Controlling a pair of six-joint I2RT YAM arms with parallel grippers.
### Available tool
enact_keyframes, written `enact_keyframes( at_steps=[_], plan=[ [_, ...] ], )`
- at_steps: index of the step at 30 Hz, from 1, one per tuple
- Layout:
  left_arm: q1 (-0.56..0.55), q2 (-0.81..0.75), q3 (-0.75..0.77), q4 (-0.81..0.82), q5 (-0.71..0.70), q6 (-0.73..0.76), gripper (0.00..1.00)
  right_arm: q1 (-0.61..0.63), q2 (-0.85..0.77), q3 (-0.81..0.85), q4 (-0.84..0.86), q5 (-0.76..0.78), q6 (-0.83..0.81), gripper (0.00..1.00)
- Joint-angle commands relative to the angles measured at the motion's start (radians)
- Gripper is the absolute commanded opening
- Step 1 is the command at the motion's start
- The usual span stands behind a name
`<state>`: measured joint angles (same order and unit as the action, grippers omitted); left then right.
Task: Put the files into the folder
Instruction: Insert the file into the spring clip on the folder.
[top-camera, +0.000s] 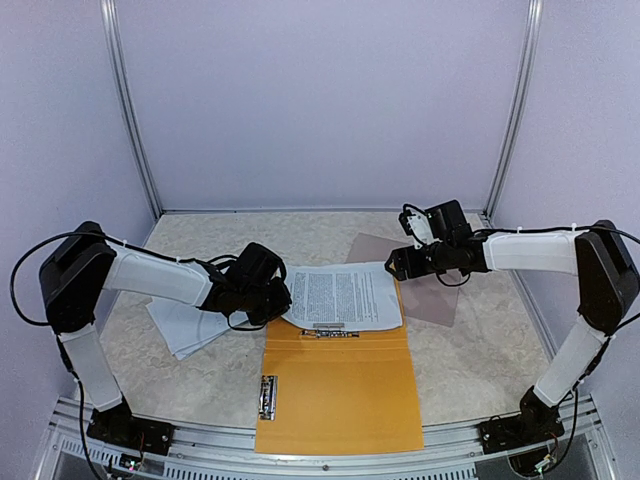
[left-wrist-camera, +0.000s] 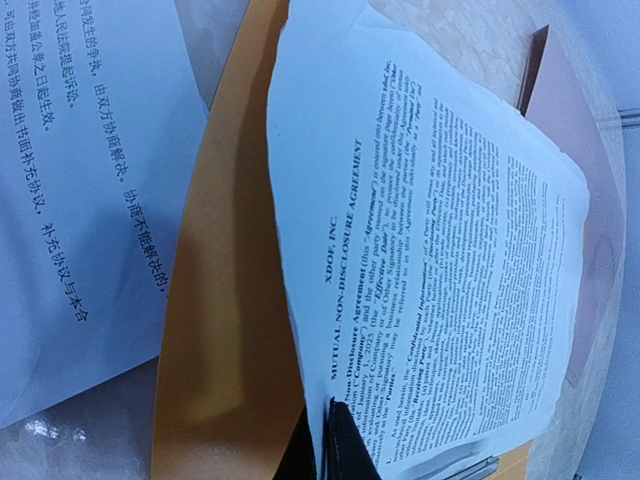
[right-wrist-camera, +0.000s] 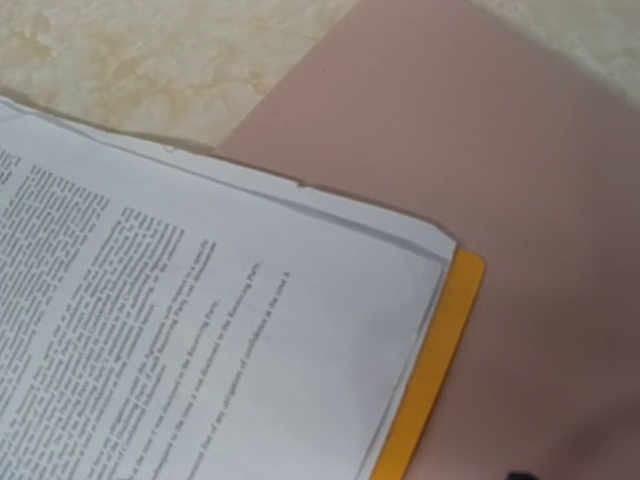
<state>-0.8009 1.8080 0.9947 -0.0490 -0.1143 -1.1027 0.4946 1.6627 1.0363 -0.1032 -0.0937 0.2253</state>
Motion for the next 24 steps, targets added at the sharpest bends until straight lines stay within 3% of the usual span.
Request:
enact_keyframes(
  at_steps=[1,6,15,24],
  plan=[
    [-0.009,0.011,0.021,-0.034,-0.016,0.010,0.03,0.011,0.016,-0.003,0.008,-0.006,-0.001,0.78],
    [-0.011,0.006,0.019,-0.048,-0.021,0.013,0.04,0.011,0.017,-0.004,0.010,-0.007,0.000,0.78],
    [-0.011,0.006,0.031,-0.078,-0.030,0.017,0.27,0.013,0.022,-0.002,0.013,-0.010,0.003,0.78],
    [-0.011,-0.009,0.036,-0.117,-0.049,0.021,0.35,0.016,0.023,0.000,0.014,-0.012,0.004,0.78]
  ],
)
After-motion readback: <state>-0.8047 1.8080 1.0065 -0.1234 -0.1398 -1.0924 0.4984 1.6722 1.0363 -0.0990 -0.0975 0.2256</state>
